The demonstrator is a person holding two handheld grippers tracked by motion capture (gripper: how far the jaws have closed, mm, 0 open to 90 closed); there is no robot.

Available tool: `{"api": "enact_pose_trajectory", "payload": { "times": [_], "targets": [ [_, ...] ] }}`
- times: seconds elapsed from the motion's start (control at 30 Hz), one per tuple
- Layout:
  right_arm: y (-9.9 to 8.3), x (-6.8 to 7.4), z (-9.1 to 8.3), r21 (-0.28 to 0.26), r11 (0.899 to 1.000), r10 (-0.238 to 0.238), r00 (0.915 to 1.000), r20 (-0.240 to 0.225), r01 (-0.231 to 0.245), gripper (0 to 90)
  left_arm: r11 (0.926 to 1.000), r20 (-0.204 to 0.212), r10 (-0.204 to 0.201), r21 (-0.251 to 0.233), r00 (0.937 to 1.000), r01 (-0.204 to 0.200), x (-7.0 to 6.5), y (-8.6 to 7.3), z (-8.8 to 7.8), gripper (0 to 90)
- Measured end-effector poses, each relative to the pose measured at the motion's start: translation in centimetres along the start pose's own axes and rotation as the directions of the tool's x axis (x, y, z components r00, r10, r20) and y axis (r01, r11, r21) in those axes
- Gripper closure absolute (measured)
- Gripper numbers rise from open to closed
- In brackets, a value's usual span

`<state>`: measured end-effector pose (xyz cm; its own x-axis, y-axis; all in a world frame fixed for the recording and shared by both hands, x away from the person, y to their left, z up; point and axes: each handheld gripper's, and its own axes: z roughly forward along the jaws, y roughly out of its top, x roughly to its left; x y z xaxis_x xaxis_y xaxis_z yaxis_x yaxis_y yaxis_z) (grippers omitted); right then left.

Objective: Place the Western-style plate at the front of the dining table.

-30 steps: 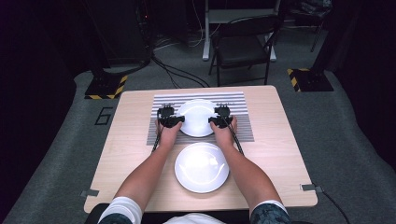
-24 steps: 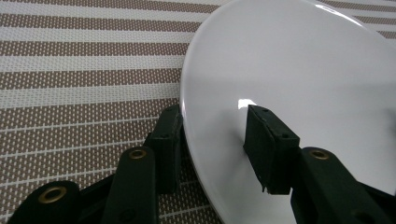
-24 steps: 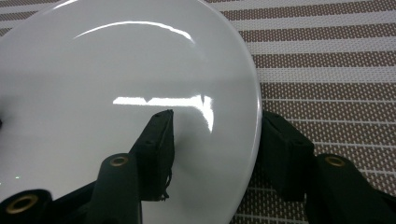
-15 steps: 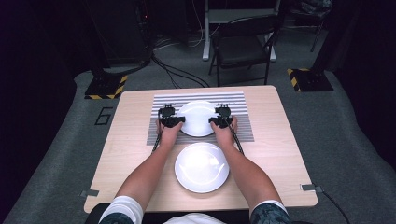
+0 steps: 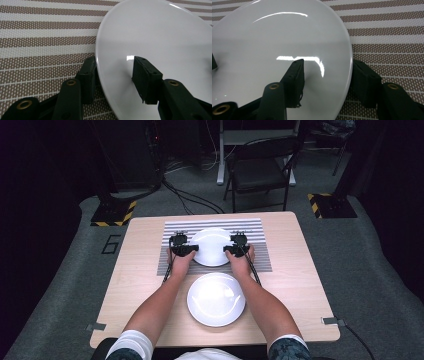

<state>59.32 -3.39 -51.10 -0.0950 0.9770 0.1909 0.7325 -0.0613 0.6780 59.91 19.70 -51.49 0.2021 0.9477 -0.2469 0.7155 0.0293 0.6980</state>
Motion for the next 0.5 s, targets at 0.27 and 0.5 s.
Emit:
{"api": "enact_pose_trajectory", "payload": {
  "times": [0.27, 0.5],
  "targets": [
    [-0.08, -0.1, -0.09, 0.001, 1.0, -0.001, 1.0, 0.003, 0.001, 44.2, 0.9998, -0.009, 0.017, -0.002, 0.9998, -0.017, -0.01, -0.02, -0.08, 49.3],
    [-0.34, -0.7, -0.63, -0.003, 1.0, 0.004, 1.0, 0.005, -0.004, 42.7, 0.9995, -0.003, 0.026, -0.015, 0.9996, -0.026, 0.4, -0.13, -0.79, 47.6]
  ]
}}
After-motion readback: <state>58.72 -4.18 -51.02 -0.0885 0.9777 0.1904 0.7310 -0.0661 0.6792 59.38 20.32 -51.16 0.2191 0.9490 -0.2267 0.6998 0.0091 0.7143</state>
